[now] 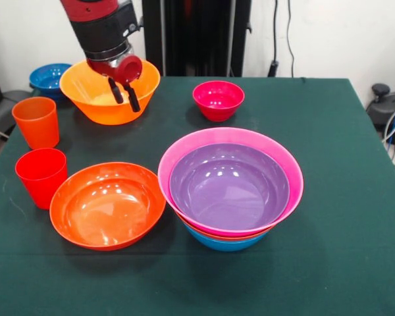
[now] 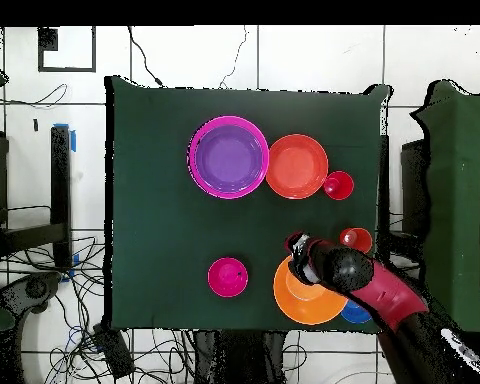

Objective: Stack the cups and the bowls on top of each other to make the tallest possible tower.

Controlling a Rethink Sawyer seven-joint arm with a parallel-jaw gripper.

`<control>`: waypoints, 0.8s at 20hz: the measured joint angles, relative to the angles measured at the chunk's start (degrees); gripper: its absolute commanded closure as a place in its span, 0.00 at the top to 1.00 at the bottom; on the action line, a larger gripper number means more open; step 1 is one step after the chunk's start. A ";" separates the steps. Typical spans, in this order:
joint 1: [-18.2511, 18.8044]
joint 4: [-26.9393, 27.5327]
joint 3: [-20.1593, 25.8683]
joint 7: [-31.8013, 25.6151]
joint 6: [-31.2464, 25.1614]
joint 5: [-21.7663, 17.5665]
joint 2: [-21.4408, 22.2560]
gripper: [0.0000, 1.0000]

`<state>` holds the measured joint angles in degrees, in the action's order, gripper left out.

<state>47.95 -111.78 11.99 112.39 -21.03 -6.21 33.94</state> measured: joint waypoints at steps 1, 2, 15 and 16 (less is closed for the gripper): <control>-0.05 0.00 -0.02 0.00 0.00 0.00 0.00 1.00; -0.11 0.00 -0.02 0.00 0.00 0.00 0.00 1.00; -0.69 0.86 -0.04 0.00 0.00 0.01 -2.31 1.00; -0.77 0.91 -0.04 0.00 0.00 0.01 -2.44 1.00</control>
<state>47.18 -110.87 11.95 112.39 -21.03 -6.20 31.50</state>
